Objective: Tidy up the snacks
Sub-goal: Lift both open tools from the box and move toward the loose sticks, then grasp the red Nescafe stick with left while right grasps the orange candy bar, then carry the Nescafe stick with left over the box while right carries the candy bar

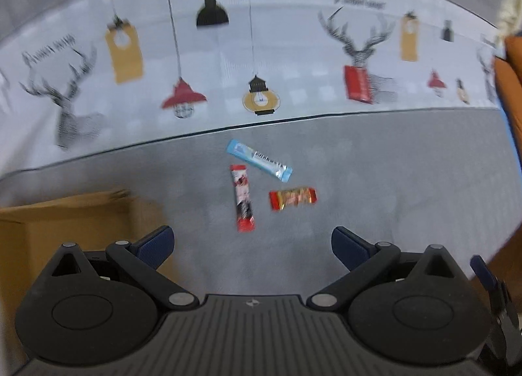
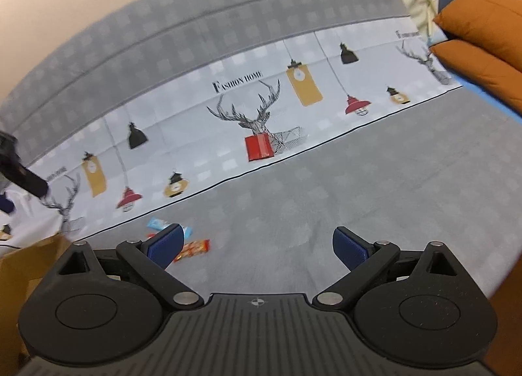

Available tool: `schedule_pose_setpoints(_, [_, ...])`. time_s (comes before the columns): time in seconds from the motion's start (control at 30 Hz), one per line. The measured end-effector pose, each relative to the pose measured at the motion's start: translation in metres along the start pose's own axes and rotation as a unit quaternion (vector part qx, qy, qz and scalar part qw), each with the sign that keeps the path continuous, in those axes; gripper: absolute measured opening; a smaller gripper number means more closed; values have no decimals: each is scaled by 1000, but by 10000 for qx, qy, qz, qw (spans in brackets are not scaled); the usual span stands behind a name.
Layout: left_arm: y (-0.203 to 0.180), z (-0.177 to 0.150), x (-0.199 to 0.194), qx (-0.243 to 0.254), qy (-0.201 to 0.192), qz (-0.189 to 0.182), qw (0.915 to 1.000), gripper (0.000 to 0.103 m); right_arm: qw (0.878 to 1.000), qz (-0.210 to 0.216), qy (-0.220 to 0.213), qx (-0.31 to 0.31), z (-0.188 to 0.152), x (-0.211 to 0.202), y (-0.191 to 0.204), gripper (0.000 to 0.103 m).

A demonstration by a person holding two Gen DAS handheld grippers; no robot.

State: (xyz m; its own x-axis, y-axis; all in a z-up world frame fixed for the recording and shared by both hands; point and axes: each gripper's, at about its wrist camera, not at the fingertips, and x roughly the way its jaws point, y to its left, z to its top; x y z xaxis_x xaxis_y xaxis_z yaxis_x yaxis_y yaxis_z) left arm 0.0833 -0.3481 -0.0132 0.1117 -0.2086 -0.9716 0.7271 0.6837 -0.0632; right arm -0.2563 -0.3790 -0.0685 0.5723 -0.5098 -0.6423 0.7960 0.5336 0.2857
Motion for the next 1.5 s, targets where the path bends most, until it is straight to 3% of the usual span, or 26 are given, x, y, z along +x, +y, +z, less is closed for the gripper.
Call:
schedule_pose_setpoints(0.13, [1,25,79,-347,364,142,9986,103,9998,20,168,-104,15,59,-1,98])
schedule_pose_setpoints(0.23, [0,30,123,-236,623,379,9971,102,9986,208,429,-239,16,101,4,98])
schedule_pose_setpoints(0.37, [5,28,160,-18,886,612,9942,102,9912,575,803,-882,0,147,23,98])
schedule_pose_setpoints(0.6, [19,28,212,185,1242,865,9883,103,9655,1140,1110,-2063,-32,209,72,98])
schedule_pose_setpoints(0.77, [39,26,219,9,1264,405,9912,103,9357,1346,1149,-3051,-48,245,100,99])
schedule_pose_setpoints(0.9, [41,22,216,51,1091,411,9932,103,9274,1578,993,-3244,-52,253,110,102])
schedule_pose_setpoints(0.93, [39,20,213,141,972,388,9944,99,9250,1619,982,-3294,-53,253,112,98])
schedule_pose_setpoints(1.0, [32,15,201,393,695,375,9961,81,9182,1819,896,-3404,-55,247,115,78])
schedule_pose_setpoints(1.03, [29,12,194,481,568,340,9966,53,9152,1855,854,-3473,-56,243,116,56])
schedule_pose_setpoints(1.07, [26,9,187,565,469,296,9969,17,9136,1835,845,-3530,-57,239,118,34])
schedule_pose_setpoints(1.13, [26,4,182,528,548,160,9970,14,9178,1648,878,-3504,-61,229,120,24])
schedule_pose_setpoints(1.23, [28,-5,173,475,486,46,9977,13,9379,1258,932,-3097,-65,217,112,23])
schedule_pose_setpoints(1.37, [33,-20,146,338,206,-106,9992,13,9706,904,971,-2006,-62,194,88,23])
schedule_pose_setpoints(1.5, [28,-42,105,464,-130,-119,9988,13,9849,770,706,-1379,-59,160,75,23])
